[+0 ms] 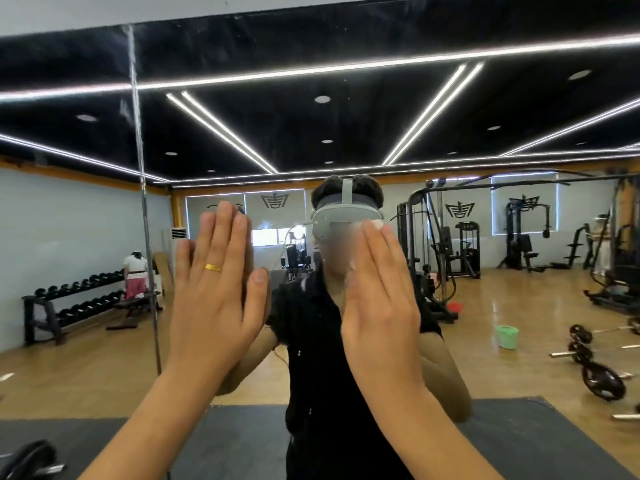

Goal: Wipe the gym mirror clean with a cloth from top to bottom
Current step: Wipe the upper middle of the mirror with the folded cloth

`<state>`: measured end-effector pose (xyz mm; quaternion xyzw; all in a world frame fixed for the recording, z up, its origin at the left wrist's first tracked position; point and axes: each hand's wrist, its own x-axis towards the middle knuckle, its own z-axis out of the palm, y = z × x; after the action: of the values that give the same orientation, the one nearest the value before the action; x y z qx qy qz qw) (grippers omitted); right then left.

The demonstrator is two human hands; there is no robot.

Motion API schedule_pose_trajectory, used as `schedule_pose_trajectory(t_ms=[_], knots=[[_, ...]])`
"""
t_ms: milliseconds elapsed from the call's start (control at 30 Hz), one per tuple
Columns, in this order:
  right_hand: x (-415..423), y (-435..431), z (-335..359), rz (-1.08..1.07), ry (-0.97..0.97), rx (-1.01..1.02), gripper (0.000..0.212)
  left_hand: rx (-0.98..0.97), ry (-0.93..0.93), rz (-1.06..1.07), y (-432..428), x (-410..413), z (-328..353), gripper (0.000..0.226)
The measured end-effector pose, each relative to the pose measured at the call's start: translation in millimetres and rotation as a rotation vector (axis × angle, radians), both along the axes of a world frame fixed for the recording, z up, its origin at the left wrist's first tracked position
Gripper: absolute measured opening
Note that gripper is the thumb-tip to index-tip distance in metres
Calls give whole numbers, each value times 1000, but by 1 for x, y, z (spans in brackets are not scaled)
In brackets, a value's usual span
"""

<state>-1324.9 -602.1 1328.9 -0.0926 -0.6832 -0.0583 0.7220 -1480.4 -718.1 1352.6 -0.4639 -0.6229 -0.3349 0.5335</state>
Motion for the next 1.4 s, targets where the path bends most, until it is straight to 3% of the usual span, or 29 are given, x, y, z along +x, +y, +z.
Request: schedule_pose_trajectory(t_ms=[267,333,500,633,733,867,967,1133,1200,1267,1400], knots=[[3,4,36,-187,-357,271,75,45,27,-2,3,-1,-2,64],[18,15,50,-212,-319,214,74,45,18,-4,4,-2,-1,65],[0,4,63,-160,13,36,60,40,22,-8,4,-2,-1,65],[-28,-17,36,-106,-221,179,63,12,9,1,3,-2,-1,65],[-3,-4,55,-153,-340,264,67,19,-2,1,3,-1,-1,64],[34,19,103,-198,-83,137,44,36,11,-1,4,-2,0,64],[21,16,97,-198,22,86,45,32,16,5,5,-3,0,65],[-2,-3,36,-153,-423,330,62,46,30,-14,6,-3,-1,64],[9,4,47,-212,-477,415,69,50,30,-20,6,-3,-1,64],[17,10,71,-241,-401,370,66,54,28,-23,6,-4,-1,65],[15,10,106,-187,-41,194,43,52,18,-32,7,-5,0,66]])
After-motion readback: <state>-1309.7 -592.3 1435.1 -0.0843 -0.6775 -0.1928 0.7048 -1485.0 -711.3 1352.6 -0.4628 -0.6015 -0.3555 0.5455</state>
